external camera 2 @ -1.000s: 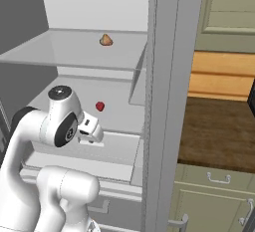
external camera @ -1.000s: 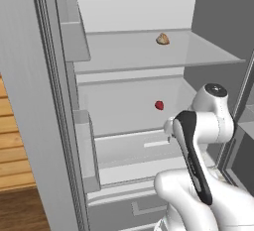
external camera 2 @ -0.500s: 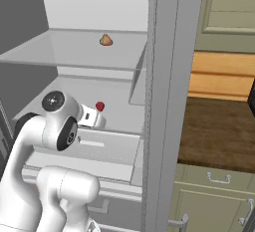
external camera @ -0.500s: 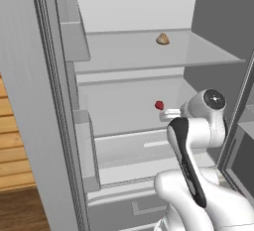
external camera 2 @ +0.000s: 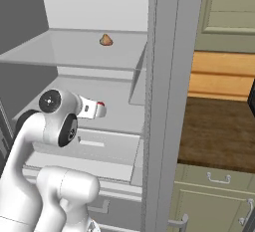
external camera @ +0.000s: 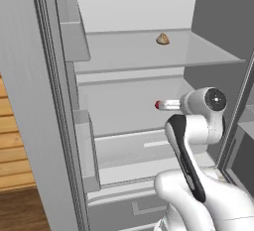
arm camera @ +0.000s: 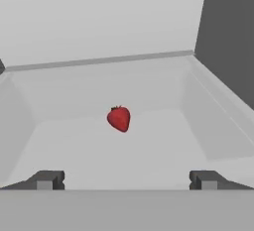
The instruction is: Take the strawberry from the fridge and place it on top of the pancake, located on the dining counter.
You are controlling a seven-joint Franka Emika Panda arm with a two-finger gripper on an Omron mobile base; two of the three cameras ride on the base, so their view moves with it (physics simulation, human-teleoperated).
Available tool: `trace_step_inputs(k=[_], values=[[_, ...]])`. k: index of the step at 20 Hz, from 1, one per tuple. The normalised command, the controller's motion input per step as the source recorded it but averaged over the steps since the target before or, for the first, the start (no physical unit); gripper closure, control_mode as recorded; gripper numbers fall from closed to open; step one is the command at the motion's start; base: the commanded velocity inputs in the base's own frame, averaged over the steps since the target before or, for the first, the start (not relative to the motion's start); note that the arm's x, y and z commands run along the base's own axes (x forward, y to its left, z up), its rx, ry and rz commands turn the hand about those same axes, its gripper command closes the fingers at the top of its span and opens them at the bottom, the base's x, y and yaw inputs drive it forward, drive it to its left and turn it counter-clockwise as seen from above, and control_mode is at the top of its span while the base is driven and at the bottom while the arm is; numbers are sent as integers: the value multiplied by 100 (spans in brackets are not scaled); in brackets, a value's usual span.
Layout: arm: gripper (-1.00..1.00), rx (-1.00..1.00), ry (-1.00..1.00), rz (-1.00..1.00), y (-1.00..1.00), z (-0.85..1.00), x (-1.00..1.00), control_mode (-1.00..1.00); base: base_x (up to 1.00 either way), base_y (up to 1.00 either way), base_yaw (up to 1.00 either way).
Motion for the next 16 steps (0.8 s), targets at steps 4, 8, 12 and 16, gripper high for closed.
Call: trace_step_inputs(k=[4, 8, 12, 16], values=[[-100, 0, 8, 0, 0, 0, 43, -100, 0, 0, 0], [-100, 0, 7, 2, 0, -14, 49, -100, 0, 0, 0], [-100, 0, 0, 0, 0, -22, 47, -100, 0, 0, 0], [-100, -1, 11, 6, 0, -37, 56, -100, 0, 0, 0]])
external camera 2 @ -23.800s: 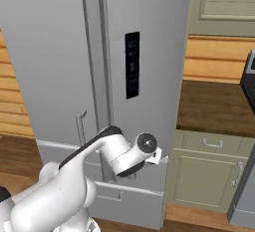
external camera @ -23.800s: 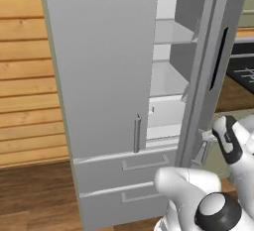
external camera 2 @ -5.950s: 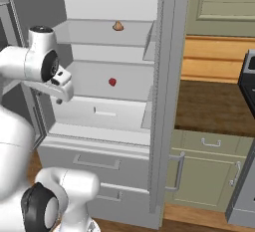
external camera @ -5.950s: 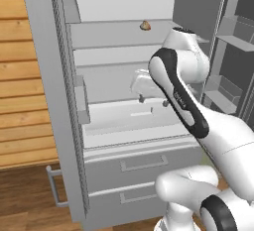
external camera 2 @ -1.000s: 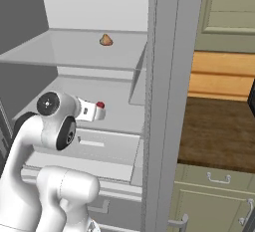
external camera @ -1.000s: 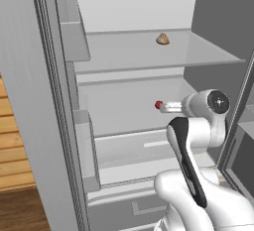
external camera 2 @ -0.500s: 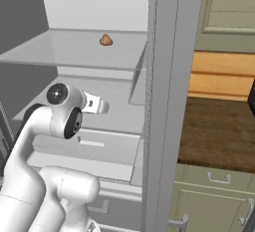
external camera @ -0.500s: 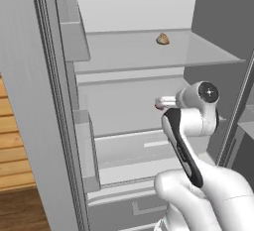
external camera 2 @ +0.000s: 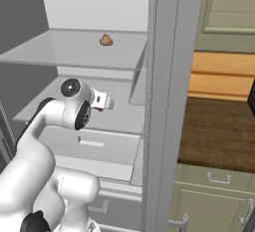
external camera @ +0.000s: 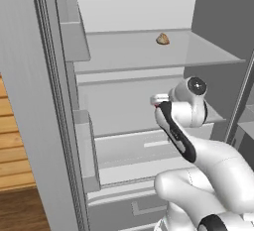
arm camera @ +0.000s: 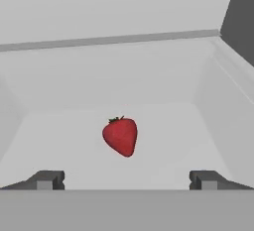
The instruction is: Take the strawberry from the fridge and place it on top of the pancake, located on the dining counter.
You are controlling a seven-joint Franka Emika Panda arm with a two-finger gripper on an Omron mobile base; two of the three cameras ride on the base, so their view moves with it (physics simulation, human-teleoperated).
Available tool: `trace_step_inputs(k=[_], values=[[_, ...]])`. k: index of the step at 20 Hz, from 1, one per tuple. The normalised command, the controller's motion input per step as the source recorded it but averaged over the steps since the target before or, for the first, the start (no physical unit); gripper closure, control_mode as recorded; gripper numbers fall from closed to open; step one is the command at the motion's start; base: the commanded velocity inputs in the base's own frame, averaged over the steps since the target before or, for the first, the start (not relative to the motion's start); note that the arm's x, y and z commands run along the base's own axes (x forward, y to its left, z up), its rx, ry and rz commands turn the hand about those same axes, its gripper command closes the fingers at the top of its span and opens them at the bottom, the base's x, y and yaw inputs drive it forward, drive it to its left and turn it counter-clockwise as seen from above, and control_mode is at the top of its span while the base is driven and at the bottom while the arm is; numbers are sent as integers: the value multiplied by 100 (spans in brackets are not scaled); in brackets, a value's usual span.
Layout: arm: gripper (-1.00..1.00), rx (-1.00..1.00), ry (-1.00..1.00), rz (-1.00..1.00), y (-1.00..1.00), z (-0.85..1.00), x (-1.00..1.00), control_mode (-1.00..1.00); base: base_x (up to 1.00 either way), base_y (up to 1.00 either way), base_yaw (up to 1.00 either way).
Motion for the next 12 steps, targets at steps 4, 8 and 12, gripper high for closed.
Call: trace_step_inputs(k=[4, 8, 12], values=[[-100, -3, -1, 6, 0, -29, 38, -100, 0, 0, 0], [-100, -1, 3, 2, 0, -9, 41, -100, 0, 0, 0], [-100, -4, 8, 0, 1, -19, 39, -100, 0, 0, 0]])
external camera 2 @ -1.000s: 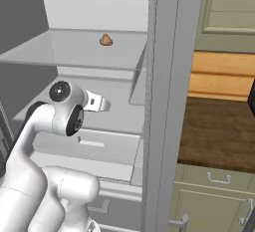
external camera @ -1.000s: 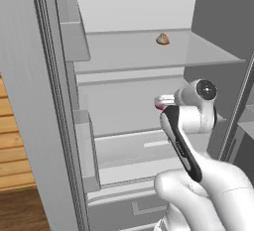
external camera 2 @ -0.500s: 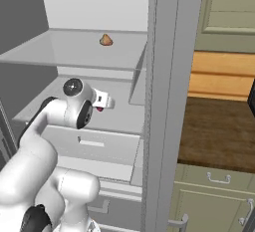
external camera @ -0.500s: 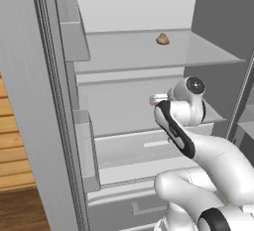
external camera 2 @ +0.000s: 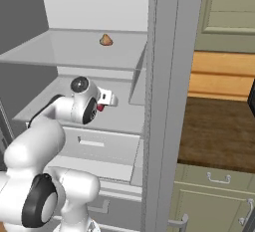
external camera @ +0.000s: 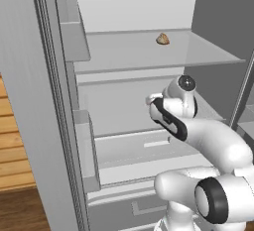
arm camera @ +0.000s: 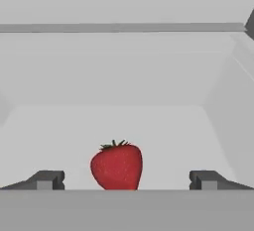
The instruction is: Take the strawberry from the fridge and place it on top of the pancake, located on the dining counter.
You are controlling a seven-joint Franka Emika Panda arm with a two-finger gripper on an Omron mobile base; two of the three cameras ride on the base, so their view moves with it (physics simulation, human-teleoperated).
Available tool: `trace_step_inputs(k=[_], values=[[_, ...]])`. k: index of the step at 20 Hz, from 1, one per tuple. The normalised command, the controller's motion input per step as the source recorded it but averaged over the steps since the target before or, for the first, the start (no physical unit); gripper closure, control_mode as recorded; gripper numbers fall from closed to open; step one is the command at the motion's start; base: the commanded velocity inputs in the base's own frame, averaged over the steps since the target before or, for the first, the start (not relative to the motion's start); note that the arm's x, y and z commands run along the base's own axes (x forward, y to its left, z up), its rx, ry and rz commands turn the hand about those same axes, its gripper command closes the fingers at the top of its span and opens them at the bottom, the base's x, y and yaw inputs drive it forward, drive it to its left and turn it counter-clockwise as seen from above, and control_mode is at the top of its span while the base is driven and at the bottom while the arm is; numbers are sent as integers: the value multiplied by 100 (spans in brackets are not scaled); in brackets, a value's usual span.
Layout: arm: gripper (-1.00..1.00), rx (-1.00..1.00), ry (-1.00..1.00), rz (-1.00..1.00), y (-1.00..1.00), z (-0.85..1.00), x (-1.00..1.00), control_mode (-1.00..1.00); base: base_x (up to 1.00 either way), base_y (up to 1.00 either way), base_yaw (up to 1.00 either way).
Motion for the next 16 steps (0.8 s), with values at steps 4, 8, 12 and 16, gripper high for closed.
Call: trace_step_inputs(k=[4, 8, 12, 16], values=[[-100, 0, 7, 0, 0, -28, 39, -100, 0, 0, 0], [-100, 0, 4, 0, 0, -25, 25, -100, 0, 0, 0], [-100, 0, 0, 0, 3, -20, 5, -100, 0, 0, 0], [-100, 0, 0, 0, 6, -24, 0, -100, 0, 0, 0]])
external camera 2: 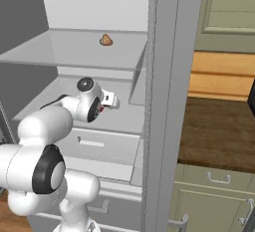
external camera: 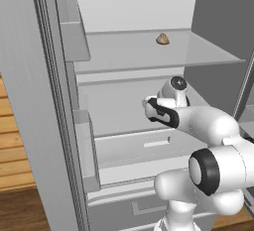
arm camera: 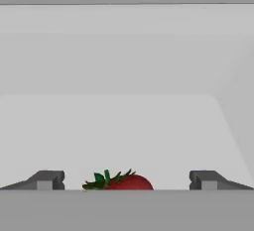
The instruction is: Take the strawberry from the fridge and place it on top of the pancake, located on the dining counter.
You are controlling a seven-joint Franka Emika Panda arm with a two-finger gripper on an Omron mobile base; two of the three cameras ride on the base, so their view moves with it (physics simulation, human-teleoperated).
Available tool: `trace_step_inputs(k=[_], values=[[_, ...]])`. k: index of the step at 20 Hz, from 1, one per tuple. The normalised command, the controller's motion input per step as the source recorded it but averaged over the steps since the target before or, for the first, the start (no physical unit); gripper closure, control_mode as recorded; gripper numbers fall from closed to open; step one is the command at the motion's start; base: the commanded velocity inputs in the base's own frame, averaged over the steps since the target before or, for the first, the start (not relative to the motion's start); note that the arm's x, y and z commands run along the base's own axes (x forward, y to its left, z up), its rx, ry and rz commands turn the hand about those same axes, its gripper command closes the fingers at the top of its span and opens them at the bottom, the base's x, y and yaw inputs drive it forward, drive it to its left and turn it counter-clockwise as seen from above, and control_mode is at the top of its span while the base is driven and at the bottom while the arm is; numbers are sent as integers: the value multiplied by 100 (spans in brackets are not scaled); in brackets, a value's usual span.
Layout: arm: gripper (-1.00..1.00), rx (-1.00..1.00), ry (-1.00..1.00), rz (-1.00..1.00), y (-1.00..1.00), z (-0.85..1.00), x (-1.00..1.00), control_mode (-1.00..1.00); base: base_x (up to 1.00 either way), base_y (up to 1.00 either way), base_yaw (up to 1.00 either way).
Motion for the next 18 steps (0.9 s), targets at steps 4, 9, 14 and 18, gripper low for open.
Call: trace_step_inputs(k=[4, 9, 14, 18], values=[[-100, 0, 0, 0, 5, -23, 1, -100, 0, 0, 0], [-100, 0, 3, 0, 0, -19, 5, -100, 0, 0, 0], [-100, 0, 8, 0, 1, -34, 1, -100, 0, 0, 0], [100, 2, 3, -2, 1, -47, -21, -100, 0, 0, 0]])
